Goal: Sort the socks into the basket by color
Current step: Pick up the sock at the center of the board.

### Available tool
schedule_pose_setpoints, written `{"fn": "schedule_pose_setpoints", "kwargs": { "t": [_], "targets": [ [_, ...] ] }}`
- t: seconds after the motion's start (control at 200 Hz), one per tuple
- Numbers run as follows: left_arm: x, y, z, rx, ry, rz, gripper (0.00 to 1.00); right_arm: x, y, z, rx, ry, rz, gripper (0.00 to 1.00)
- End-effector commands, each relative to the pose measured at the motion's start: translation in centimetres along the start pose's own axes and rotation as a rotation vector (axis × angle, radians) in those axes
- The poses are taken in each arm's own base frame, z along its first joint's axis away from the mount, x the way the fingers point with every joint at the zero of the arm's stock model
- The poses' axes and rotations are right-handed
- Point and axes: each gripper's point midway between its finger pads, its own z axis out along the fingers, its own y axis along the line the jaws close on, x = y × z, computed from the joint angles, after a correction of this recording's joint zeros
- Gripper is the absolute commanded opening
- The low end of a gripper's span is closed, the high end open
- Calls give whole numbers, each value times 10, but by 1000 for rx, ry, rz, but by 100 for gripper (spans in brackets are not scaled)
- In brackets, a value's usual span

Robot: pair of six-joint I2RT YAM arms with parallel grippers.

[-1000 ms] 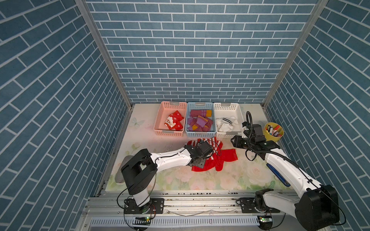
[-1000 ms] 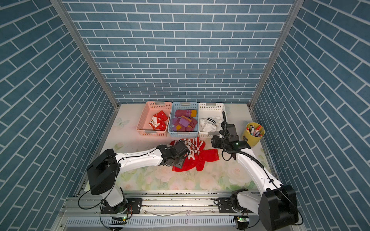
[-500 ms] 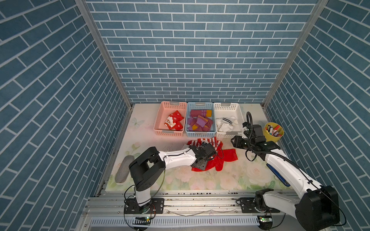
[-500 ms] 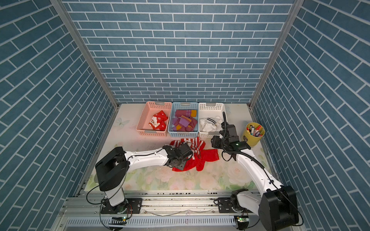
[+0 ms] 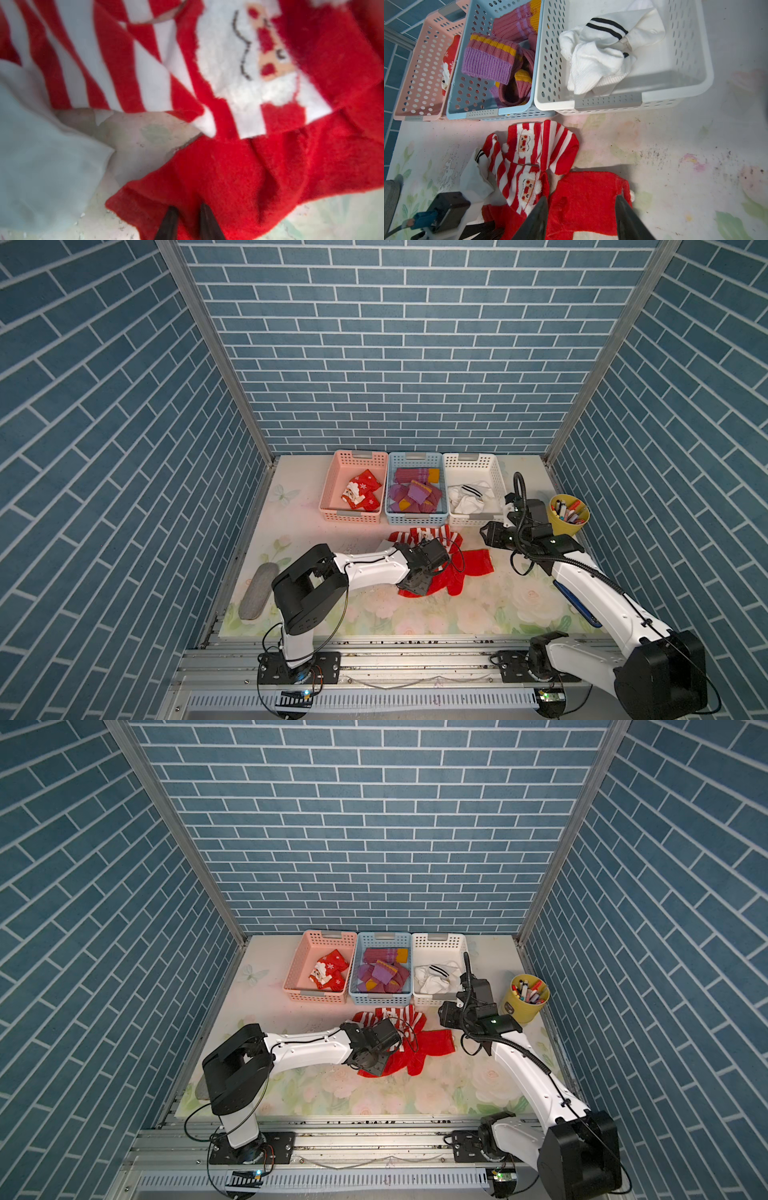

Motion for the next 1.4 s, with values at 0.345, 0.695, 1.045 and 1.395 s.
{"fn": "schedule_pose_setpoints", "kwargs": {
  "t": [0.345, 0.695, 1.045, 1.395],
  "targets": [
    [-6, -11, -31, 88, -45, 76, 0, 0, -3, -15, 17, -43, 22, 53],
    [-30, 1, -120, 190, -202, 129, 0, 3, -9, -25, 47, -62, 17, 54],
    [-63, 58, -193, 176, -371, 55, 0, 3, -11, -29, 51, -83, 24, 55],
    [-102, 113, -245, 75, -502, -16, 0, 10, -11, -28, 40, -75, 37, 55]
  ]
}}
